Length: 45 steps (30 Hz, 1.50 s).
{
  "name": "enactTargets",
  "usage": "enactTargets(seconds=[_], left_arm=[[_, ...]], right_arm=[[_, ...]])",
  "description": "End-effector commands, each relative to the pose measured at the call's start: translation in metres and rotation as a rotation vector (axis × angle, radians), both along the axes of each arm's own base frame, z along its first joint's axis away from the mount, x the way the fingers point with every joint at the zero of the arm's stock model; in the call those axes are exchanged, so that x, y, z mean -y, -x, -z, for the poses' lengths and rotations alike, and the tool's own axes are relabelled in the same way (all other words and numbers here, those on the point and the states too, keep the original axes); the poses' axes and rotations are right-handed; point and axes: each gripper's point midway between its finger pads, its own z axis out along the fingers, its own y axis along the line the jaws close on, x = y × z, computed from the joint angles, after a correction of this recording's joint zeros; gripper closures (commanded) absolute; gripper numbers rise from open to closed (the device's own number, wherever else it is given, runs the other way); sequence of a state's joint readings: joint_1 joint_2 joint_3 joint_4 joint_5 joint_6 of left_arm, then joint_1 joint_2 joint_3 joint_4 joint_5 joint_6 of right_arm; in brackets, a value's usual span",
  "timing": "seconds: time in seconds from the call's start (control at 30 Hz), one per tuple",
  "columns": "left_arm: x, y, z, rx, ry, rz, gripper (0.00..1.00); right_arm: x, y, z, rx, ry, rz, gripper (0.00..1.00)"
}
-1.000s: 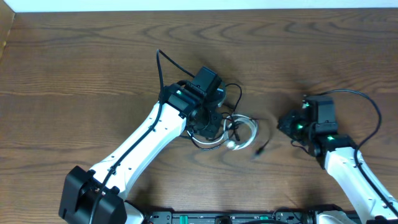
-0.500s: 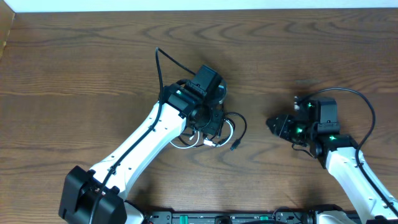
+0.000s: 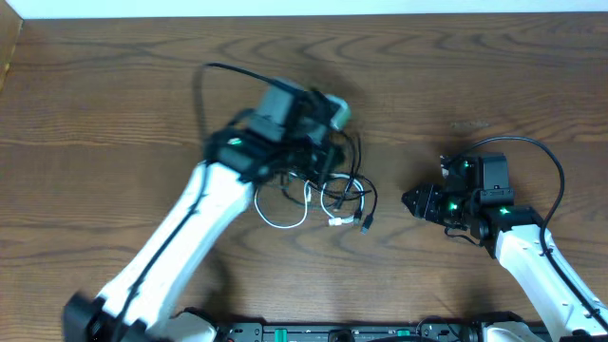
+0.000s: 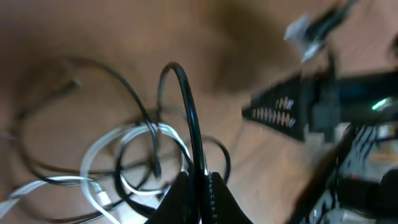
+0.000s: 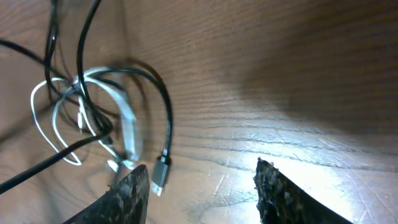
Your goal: Untangle cables
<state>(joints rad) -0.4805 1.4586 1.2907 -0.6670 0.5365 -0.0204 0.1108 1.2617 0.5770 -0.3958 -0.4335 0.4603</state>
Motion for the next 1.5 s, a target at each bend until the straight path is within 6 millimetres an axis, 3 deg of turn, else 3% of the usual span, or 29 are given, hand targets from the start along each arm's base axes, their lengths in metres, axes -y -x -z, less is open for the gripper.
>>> enactTargets(seconds=[0.0,0.13,0.27,0.5,0.63,0.83,0.93,1.1,1.27,1.3,1.37,1.4,1.47], left_arm=[[-0.023,-0.013,-0.061,0.175,0.09,-0.047,0.92],[-0.054,-0.023,-0.092,0.208,0.163,-0.19,0.92],[-0.052,-0.013,-0.096,0.182,0.2,-0.163,0.93],[-0.004,0.027,-0.095,0.009,0.374,0.117,0.93],[0.012,0.033,-0.083,-0.038,0.365,0.163,0.93],[0.039,0.055,-0.071,-0.129,0.406,0.303,0.92],[0.046,0.056,-0.063,-0.159,0.398,0.316,0.92],[0.05,0.063,-0.064,-0.192,0.424,0.351,0.92],[0.049,0.066,-0.063,-0.207,0.424,0.351,0.92],[0.049,0.066,-0.063,-0.21,0.422,0.349,0.93],[0.048,0.064,-0.06,-0.207,0.406,0.335,0.93],[0.047,0.061,-0.056,-0.2,0.387,0.317,0.92],[0.041,0.049,-0.042,-0.175,0.303,0.244,0.92]], right_arm=[[0.001,-0.003,-0.001,0.016,0.022,-0.012,0.49],[0.001,-0.003,-0.001,0.016,0.022,-0.012,0.48],[0.001,-0.003,-0.001,0.016,0.022,-0.012,0.48],[0.001,-0.004,-0.002,0.02,0.021,-0.013,0.4],[-0.006,-0.005,-0.006,0.058,0.003,-0.072,0.34],[-0.052,-0.006,-0.045,0.36,-0.131,-0.463,0.08],[-0.066,-0.009,-0.064,0.51,-0.159,-0.58,0.06],[-0.075,-0.029,-0.09,0.699,-0.136,-0.615,0.07],[-0.077,-0.043,-0.106,0.78,-0.121,-0.579,0.2],[-0.076,-0.045,-0.106,0.779,-0.118,-0.57,0.34],[-0.077,-0.044,-0.104,0.769,-0.12,-0.571,0.8],[-0.076,-0.042,-0.102,0.754,-0.122,-0.571,0.96],[-0.074,-0.038,-0.093,0.704,-0.12,-0.563,0.99]])
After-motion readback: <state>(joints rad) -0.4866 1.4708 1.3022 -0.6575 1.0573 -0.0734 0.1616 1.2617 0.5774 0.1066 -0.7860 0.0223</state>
